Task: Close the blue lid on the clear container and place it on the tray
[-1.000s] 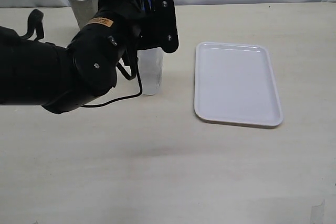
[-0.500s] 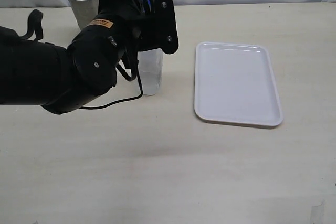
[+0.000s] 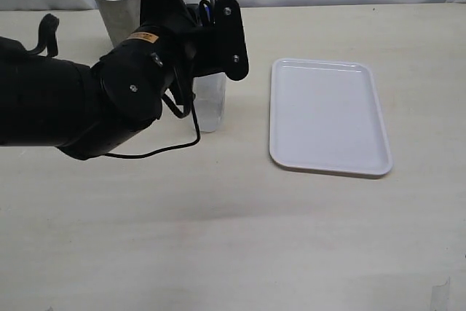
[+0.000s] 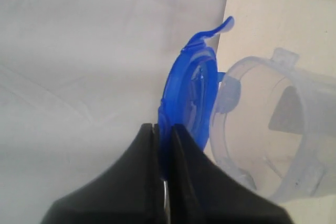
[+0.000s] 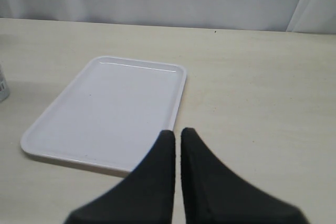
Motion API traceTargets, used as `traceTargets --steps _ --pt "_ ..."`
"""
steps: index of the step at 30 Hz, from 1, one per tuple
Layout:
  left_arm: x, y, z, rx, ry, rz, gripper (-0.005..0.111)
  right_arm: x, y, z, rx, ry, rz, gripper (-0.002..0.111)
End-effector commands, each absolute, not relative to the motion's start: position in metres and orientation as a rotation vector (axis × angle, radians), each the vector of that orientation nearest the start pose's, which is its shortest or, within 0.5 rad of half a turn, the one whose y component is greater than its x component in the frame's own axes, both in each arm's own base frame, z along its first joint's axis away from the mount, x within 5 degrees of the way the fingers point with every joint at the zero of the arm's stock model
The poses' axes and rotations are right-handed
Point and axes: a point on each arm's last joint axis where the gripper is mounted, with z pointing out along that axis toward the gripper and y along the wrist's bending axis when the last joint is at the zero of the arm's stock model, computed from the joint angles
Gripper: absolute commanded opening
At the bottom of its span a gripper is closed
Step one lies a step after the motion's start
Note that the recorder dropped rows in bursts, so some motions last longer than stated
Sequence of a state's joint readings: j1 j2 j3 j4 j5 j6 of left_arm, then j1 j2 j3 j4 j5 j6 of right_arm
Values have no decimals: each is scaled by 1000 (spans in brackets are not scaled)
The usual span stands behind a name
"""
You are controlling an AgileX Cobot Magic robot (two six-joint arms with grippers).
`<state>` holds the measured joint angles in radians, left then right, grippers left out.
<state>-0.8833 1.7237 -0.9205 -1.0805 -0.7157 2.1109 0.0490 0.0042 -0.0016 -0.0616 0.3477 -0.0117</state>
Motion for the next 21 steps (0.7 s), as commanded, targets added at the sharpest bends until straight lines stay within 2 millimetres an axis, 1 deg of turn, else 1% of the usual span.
traceTargets --steps 1,13,21 --pt "265 -240 225 1373 1348 770 0 53 1 182 -86 1827 -32 4" --pt "263 -241 220 1391 1402 708 0 53 1 182 -86 1827 -32 4" --pt "258 -238 209 1448 1415 684 0 53 1 182 -86 1827 -32 4"
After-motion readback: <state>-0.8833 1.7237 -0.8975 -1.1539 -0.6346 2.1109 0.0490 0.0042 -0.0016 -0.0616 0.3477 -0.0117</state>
